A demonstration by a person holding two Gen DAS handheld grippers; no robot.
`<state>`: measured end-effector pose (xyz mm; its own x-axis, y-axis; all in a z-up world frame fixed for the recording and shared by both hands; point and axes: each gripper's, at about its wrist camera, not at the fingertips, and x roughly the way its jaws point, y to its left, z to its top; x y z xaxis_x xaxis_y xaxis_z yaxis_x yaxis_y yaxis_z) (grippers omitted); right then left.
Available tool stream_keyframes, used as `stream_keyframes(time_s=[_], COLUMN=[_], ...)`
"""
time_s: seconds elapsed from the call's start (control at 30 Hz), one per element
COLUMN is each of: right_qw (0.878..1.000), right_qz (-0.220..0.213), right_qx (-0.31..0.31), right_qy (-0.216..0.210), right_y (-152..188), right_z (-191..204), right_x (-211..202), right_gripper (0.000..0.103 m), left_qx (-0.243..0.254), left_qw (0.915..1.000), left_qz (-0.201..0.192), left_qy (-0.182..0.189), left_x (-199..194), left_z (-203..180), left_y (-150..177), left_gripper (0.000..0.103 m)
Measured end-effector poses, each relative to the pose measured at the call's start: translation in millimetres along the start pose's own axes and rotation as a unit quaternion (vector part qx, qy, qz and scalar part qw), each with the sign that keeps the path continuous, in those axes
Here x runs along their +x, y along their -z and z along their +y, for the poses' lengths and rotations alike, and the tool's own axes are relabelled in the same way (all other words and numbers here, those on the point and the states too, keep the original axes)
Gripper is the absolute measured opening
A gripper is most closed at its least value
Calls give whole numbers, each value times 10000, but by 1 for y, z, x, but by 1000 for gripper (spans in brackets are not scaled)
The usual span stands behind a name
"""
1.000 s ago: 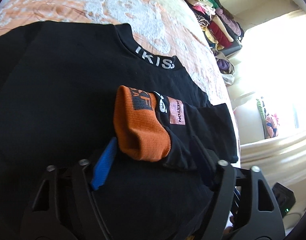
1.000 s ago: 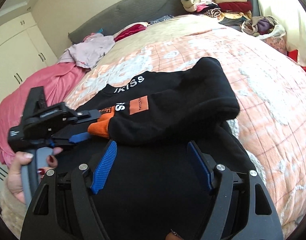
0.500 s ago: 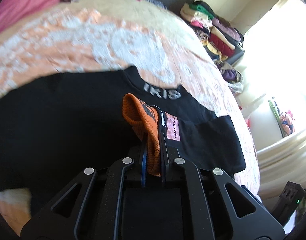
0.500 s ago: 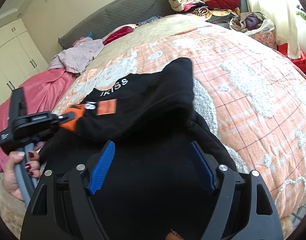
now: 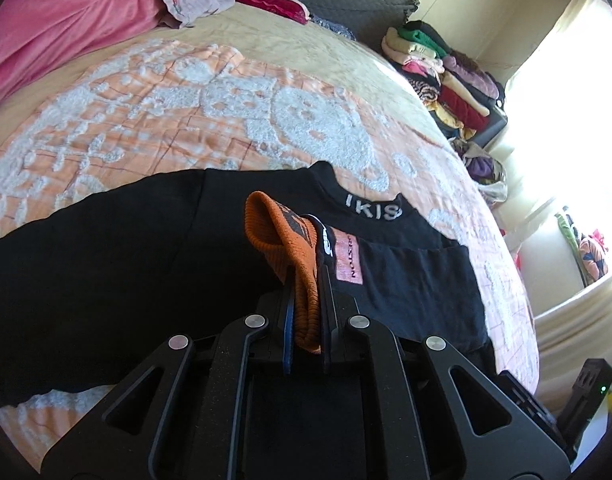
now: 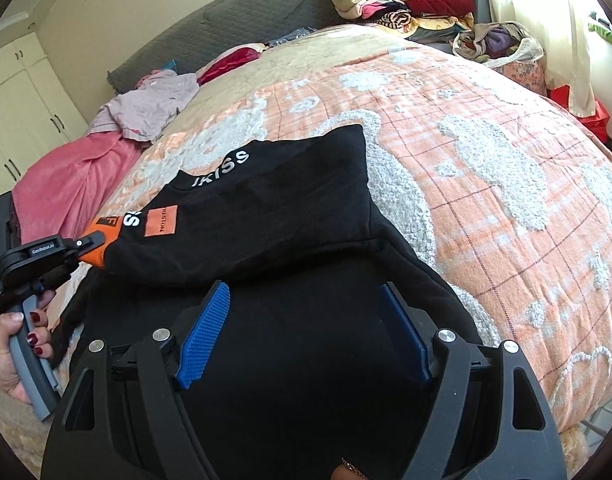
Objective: Fold small clothes
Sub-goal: 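Lay the cuff flat on the sweatshirt body and open the left tool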
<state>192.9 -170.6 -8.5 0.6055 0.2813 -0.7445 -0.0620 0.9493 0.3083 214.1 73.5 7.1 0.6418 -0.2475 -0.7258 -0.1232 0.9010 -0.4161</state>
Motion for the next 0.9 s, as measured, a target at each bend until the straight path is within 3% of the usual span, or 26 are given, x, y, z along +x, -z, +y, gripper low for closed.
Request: stream_keyframes(time_s=[0.3, 0.5, 0.67, 0.9], right_qw=[9998, 9988, 9972, 9959], right_qz=[-19, 11, 90, 477], right_qx=[-172, -487, -739, -759], right_qy=[68, 51, -41, 74], right_y=[-7, -19, -33, -40], right_z=[10, 26, 46, 48], right_x=[4, 16, 34, 72], right_gripper=[76, 76, 76, 76], left_qx=[-56, 194, 478, 512], left_qw=[9997, 9995, 9987, 9959], left_qz=[-54, -127, 89, 560], left_qy=[-237, -210, -161, -487], left_x=[-11, -20, -3, 29], left_z=[15, 2, -14, -6], left_y=[5, 4, 9, 23], left_gripper=[7, 7, 7, 13])
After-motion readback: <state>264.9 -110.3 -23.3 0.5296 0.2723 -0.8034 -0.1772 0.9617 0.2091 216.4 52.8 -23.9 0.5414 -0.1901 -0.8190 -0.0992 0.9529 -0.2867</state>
